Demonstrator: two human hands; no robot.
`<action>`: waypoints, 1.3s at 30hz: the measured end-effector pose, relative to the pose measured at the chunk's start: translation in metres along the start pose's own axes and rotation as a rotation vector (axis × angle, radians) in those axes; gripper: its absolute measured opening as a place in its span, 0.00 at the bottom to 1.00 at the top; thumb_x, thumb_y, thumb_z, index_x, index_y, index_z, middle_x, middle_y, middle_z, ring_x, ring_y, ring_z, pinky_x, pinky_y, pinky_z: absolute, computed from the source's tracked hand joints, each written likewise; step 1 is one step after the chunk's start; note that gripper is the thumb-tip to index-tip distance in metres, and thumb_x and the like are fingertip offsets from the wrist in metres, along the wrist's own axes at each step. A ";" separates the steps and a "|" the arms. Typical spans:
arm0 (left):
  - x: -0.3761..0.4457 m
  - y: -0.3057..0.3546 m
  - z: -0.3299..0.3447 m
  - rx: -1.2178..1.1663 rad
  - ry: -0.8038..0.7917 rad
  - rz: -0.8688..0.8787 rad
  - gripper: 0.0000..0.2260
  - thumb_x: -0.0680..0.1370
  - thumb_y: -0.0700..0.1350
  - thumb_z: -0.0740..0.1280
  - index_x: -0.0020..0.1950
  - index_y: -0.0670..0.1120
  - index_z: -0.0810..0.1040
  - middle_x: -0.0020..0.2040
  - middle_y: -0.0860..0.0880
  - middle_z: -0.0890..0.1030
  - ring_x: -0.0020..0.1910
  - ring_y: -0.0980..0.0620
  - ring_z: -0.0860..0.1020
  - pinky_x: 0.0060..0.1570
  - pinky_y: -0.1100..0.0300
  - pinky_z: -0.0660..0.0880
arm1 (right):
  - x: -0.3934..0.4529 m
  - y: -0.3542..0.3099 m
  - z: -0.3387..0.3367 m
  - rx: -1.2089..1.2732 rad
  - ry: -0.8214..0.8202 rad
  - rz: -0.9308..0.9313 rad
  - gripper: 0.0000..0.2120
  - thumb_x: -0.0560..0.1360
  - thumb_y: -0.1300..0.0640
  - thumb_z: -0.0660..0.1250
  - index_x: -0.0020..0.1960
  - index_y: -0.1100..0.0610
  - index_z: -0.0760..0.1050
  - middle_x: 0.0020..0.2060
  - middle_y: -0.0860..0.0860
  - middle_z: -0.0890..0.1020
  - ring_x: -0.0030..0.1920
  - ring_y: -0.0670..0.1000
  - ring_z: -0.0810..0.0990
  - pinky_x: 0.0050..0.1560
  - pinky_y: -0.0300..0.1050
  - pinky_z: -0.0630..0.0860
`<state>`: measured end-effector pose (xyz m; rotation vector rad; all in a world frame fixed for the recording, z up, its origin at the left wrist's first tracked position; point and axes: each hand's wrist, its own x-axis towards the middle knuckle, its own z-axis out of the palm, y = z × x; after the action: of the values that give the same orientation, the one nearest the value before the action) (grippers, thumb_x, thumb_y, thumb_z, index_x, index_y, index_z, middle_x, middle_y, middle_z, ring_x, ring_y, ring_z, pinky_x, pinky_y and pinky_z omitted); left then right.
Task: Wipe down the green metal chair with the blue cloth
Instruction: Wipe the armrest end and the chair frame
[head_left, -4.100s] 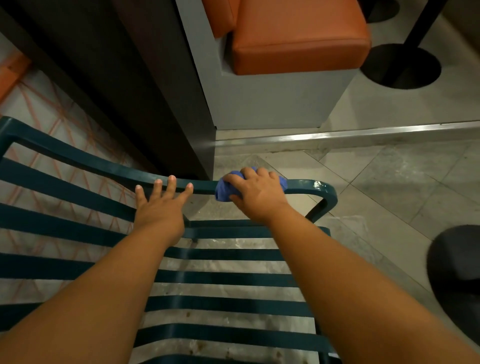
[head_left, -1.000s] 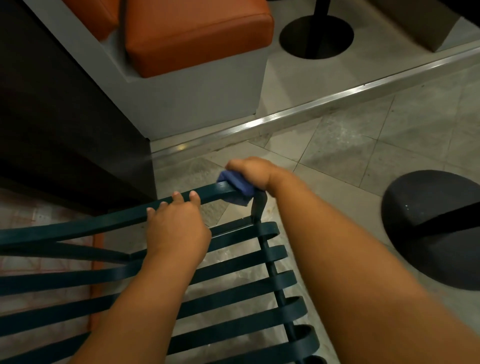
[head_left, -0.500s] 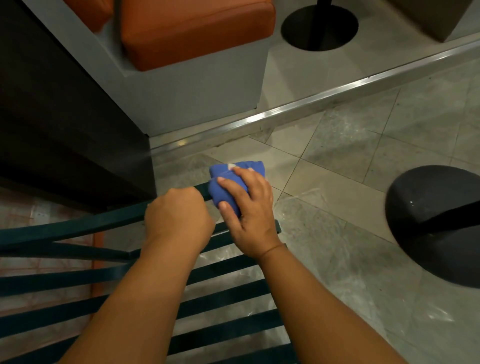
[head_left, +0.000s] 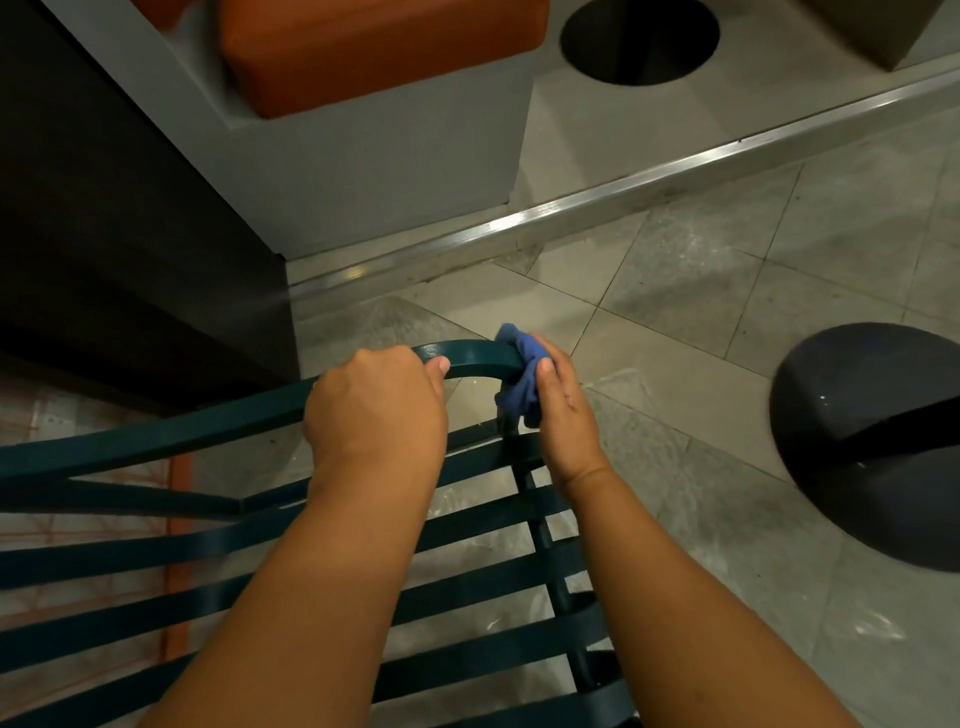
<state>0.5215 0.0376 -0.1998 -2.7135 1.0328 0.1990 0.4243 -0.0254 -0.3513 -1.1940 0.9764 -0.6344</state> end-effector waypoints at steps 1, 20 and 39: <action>0.000 0.000 0.000 0.004 -0.004 0.001 0.21 0.80 0.60 0.52 0.39 0.44 0.69 0.28 0.47 0.67 0.25 0.51 0.63 0.23 0.59 0.58 | 0.002 0.001 -0.005 -0.020 -0.028 0.097 0.16 0.73 0.32 0.54 0.51 0.38 0.74 0.52 0.50 0.80 0.54 0.50 0.78 0.58 0.50 0.75; 0.006 -0.003 0.008 0.068 0.022 0.084 0.21 0.82 0.57 0.52 0.49 0.44 0.78 0.28 0.48 0.64 0.31 0.49 0.69 0.31 0.56 0.66 | 0.038 -0.056 -0.014 -0.129 -0.061 0.533 0.11 0.77 0.63 0.56 0.46 0.60 0.77 0.35 0.58 0.71 0.33 0.54 0.69 0.34 0.48 0.69; 0.006 -0.008 0.010 0.028 0.015 0.066 0.25 0.81 0.60 0.51 0.44 0.42 0.78 0.29 0.46 0.67 0.26 0.50 0.64 0.22 0.58 0.56 | 0.004 -0.001 -0.012 -0.265 0.180 0.295 0.11 0.82 0.49 0.54 0.54 0.48 0.73 0.51 0.54 0.79 0.51 0.55 0.77 0.51 0.52 0.77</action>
<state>0.5304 0.0424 -0.2093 -2.6626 1.1215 0.1742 0.4152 -0.0348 -0.3523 -1.2050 1.3927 -0.3889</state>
